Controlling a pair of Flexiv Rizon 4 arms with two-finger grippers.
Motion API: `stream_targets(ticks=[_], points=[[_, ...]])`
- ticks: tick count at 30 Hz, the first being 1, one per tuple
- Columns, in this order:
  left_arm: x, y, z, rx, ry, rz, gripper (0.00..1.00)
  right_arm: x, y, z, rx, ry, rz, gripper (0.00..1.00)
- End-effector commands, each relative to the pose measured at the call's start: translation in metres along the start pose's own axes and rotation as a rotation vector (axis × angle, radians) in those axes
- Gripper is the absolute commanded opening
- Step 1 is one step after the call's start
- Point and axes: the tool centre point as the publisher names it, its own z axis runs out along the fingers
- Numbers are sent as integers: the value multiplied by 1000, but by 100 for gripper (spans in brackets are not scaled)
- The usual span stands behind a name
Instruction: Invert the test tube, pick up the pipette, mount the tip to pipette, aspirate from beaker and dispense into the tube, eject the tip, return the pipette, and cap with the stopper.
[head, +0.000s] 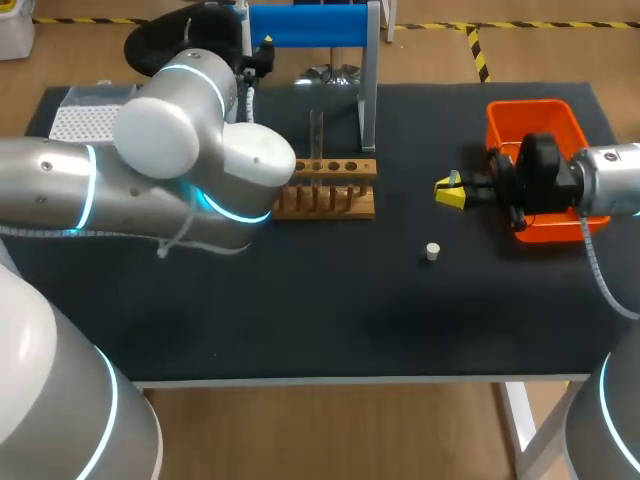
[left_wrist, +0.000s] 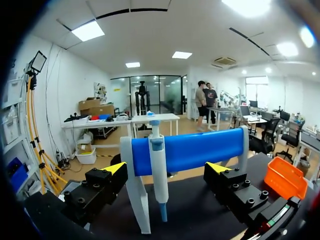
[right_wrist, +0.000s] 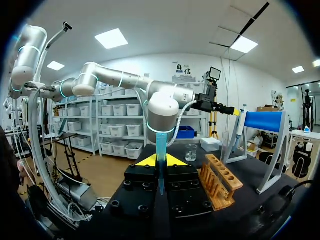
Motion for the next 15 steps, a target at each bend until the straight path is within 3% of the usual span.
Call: stream_targets(ticks=[1,3,4,5,7,15], points=[[2,-1,11,-2,-5,3,100,1,0,0,1,-1,0,0],[1,-1,15,-3,-3,5,95,1,0,0,1,-1,0,0],[1,-1,17,-3,-2,6,75,1,0,0,1,-1,0,0],[0,-1,19,-5,-1,7,73,1,0,0,1,-1,0,0],[0,-1,22,-5,1,8,49,1,0,0,1,-1,0,0],[-3,2,31,-7,8,9,49,1,0,0,1,-1,0,0]])
